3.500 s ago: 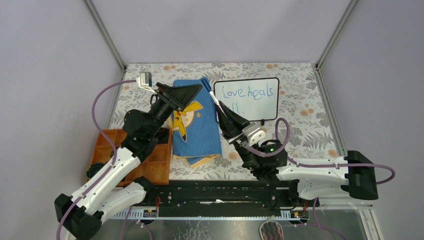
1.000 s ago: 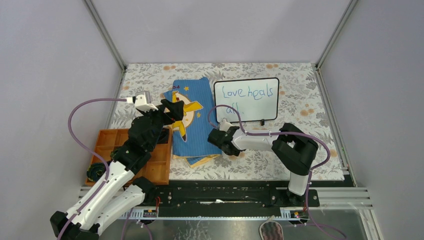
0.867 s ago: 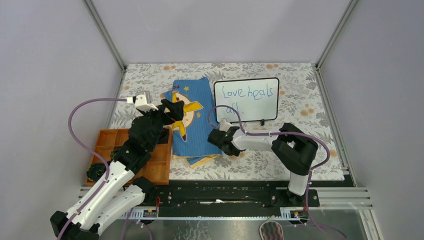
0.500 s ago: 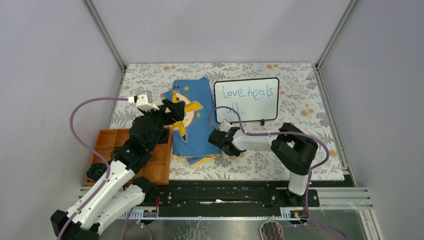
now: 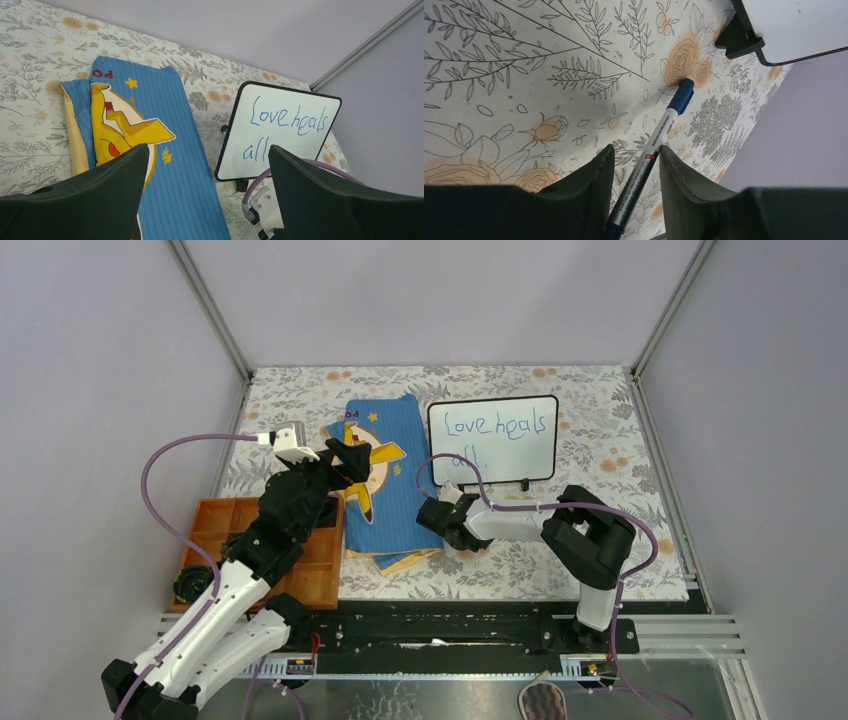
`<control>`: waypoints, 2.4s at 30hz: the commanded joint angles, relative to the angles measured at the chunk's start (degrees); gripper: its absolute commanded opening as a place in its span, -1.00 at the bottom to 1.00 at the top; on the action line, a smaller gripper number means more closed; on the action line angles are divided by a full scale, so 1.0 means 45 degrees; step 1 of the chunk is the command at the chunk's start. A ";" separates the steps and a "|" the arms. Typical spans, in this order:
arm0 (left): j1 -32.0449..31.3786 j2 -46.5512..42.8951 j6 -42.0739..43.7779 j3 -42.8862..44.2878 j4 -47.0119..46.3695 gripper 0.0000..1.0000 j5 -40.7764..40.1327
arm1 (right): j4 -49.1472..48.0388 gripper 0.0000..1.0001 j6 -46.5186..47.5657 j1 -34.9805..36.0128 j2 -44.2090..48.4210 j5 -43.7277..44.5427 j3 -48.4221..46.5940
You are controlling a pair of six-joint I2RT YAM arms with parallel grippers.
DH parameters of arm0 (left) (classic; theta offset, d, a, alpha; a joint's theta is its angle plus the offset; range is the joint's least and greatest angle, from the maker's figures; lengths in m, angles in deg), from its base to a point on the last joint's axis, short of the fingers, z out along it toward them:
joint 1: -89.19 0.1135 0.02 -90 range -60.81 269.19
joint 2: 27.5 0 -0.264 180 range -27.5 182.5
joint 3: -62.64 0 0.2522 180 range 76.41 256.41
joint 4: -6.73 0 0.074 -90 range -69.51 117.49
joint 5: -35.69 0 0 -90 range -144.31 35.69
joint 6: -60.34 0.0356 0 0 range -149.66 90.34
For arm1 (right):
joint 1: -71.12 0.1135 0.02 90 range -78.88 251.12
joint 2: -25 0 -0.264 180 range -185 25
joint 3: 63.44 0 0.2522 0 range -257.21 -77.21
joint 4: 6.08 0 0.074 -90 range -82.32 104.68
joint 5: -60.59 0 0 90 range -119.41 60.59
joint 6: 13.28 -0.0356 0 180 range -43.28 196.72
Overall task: Write a sentence on the whiteboard
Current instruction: Place the whiteboard marker at the center of the board, then reset both arms
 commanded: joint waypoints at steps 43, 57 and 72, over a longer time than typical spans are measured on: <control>0.0078 -0.0062 0.0018 -0.0087 -0.0324 0.91 0.0177 | -0.1399 0.36 -0.0949 -0.0101 0.0105 -0.3965 0.0323; 0.0073 -0.0004 0.0043 -0.0069 -0.0340 0.91 0.0177 | -0.1609 0.43 -0.0999 -0.0101 0.0486 -0.4461 0.0353; 0.0054 0.0254 0.0055 -0.0117 -0.0540 0.97 0.0576 | -0.2630 0.45 -0.1260 -0.0101 0.2784 -0.4302 0.0468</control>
